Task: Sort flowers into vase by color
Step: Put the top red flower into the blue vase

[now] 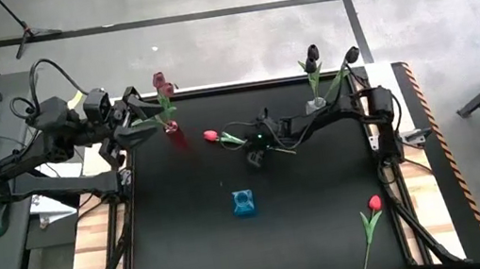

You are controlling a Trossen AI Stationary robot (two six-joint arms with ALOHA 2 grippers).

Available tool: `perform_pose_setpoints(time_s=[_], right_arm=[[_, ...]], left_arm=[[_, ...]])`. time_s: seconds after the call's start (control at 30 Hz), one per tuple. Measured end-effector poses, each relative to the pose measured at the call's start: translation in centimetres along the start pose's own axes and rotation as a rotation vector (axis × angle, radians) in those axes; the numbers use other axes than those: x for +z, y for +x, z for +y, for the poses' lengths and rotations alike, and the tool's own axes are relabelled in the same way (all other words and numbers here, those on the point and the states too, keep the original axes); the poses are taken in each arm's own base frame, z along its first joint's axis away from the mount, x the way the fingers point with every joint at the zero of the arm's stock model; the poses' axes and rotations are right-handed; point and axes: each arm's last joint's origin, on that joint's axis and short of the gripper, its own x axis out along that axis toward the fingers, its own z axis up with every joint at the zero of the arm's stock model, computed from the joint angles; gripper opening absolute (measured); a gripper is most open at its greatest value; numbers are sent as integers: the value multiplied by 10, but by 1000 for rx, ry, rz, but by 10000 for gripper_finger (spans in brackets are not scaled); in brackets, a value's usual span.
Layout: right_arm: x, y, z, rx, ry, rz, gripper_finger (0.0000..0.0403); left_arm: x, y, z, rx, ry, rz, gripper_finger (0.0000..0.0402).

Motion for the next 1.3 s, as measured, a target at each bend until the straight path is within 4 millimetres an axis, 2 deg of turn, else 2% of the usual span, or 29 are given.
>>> perform_pose_setpoints(time_s=[0.07, 0.17, 0.23, 0.4, 0.5, 0.6, 0.73, 0.83, 1.0, 1.1, 1.2, 1.3], right_arm=[[1, -3, 1, -8, 57, 2, 15], [4, -18, 1, -31, 103, 22, 10], [10, -38, -1, -67, 102, 28, 4], [43, -119, -7, -69, 116, -119, 2], [57, -171, -2, -17, 154, -267, 1], [67, -217, 14, 63, 179, -461, 1], [79, -249, 48, 177, 189, -739, 1], [85, -248, 79, 271, 154, -902, 1], [87, -204, 118, 412, 175, -1103, 0], [82, -174, 128, 498, 244, -1248, 0], [74, -154, 127, 546, 315, -1396, 0], [66, -133, 128, 576, 361, -1374, 0]], left_arm=[[0, 0, 0, 9, 0, -3, 248], [0, 0, 0, 14, 13, -5, 248], [0, 0, 1, 16, 25, -6, 248], [0, 0, 0, 18, 50, -7, 248], [0, 0, 1, 18, 53, -6, 248], [0, 0, 0, 17, 69, -7, 248], [0, 1, 1, 19, 80, -4, 248], [-1, 4, 2, 17, 82, -11, 248], [-1, 9, 3, 14, 90, -22, 248], [-1, 11, 4, 13, 74, -30, 248], [-1, 11, 4, 13, 52, -29, 248], [-1, 11, 4, 12, 23, -30, 248]])
